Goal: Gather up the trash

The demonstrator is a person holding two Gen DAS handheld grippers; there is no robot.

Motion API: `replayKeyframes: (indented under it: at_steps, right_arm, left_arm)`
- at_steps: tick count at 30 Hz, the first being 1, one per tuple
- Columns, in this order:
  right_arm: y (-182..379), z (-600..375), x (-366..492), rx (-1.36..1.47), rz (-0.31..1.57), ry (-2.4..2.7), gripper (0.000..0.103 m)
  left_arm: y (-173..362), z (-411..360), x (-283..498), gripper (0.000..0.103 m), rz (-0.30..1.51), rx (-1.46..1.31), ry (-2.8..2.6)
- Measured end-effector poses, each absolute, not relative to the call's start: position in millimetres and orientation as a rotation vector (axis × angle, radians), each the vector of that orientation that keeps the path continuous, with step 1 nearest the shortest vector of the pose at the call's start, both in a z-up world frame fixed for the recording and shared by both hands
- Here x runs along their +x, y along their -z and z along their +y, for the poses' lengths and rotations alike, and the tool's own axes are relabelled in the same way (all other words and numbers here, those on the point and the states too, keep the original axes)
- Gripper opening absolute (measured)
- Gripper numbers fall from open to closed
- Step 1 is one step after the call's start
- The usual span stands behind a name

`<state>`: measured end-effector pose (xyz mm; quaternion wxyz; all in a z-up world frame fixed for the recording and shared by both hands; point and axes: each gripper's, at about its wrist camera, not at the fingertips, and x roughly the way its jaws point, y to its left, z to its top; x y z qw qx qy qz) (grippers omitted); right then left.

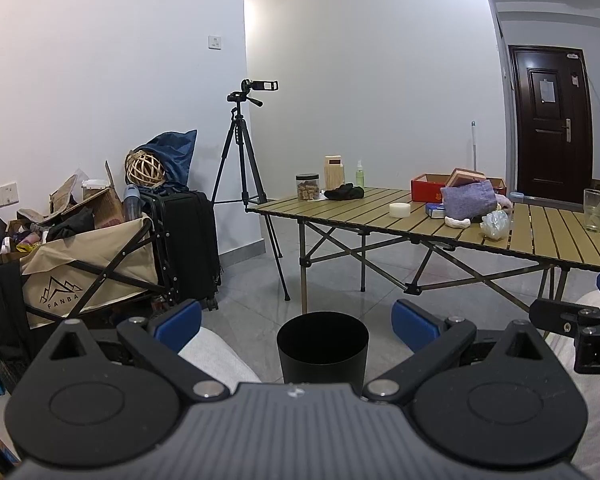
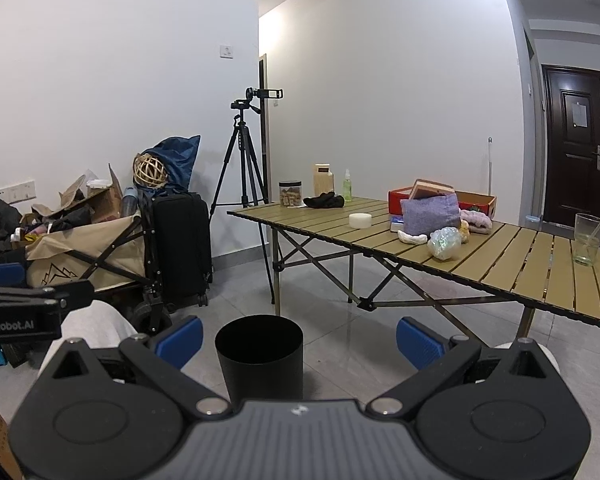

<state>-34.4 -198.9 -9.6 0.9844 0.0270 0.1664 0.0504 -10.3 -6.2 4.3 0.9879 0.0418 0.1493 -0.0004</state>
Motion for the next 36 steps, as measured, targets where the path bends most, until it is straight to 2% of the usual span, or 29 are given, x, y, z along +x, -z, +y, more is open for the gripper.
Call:
replayKeyframes:
  at_steps: [36]
  right_arm:
    - [12.0, -198.8, -25.4, 0.062, 0.35, -0.1, 0.103]
  left_arm:
    - [-2.2, -7.2, -3.7, 0.103, 0.309, 0.094, 0.005]
